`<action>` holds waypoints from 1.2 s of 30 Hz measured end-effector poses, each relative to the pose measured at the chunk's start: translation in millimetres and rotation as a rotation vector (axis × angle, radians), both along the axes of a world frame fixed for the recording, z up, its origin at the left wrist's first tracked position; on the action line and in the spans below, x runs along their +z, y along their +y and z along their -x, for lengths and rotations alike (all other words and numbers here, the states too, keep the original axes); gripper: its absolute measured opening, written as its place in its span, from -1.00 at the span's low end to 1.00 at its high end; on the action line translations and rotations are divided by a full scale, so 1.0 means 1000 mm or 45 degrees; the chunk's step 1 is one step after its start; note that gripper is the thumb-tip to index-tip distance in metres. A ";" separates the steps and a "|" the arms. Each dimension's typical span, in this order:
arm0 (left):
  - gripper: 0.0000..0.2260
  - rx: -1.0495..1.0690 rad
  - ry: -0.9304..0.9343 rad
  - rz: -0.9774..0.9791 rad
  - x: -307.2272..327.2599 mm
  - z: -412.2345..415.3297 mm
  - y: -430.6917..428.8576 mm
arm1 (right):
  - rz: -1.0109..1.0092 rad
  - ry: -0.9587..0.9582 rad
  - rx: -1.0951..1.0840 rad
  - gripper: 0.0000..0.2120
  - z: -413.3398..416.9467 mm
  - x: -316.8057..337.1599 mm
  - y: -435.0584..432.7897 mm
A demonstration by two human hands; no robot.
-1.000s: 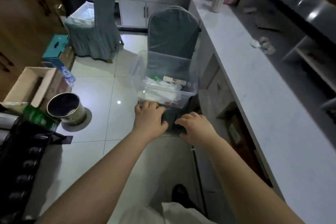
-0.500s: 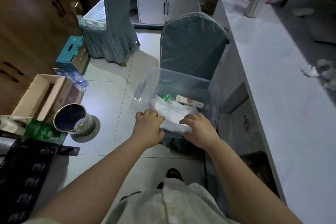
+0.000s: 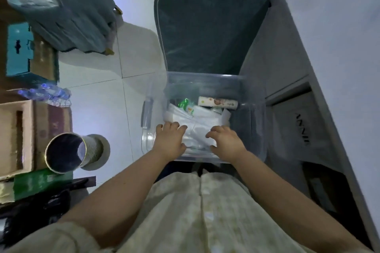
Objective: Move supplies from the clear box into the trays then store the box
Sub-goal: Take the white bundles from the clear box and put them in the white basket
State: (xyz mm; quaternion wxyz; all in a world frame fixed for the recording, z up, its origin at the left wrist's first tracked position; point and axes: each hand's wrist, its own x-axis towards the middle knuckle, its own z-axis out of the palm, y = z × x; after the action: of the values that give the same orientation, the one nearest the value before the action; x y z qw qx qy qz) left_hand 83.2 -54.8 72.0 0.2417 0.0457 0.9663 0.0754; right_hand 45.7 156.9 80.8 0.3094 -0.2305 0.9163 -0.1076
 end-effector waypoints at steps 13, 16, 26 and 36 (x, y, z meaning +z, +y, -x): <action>-0.30 -0.152 -0.325 0.031 -0.139 0.099 -0.002 | -0.046 -0.163 -0.246 -0.65 0.055 -0.127 -0.012; -0.31 -0.158 -0.430 0.021 -0.172 0.112 0.013 | -0.043 -0.180 -0.251 -0.64 0.070 -0.154 -0.002; -0.50 -0.235 -0.342 0.135 -0.203 0.111 0.030 | 0.159 -0.105 -0.390 -0.71 0.068 -0.175 0.016; -0.60 -0.213 -0.278 0.005 -0.198 0.094 0.021 | 0.267 -0.021 -0.379 -0.76 0.068 -0.169 0.028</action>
State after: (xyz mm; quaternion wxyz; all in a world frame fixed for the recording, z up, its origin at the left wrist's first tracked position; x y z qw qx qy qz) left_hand -11.0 -33.4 -126.1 0.3507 0.1170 0.9273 0.0575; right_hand -22.4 184.7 -88.5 0.2719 -0.1224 0.9214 -0.2493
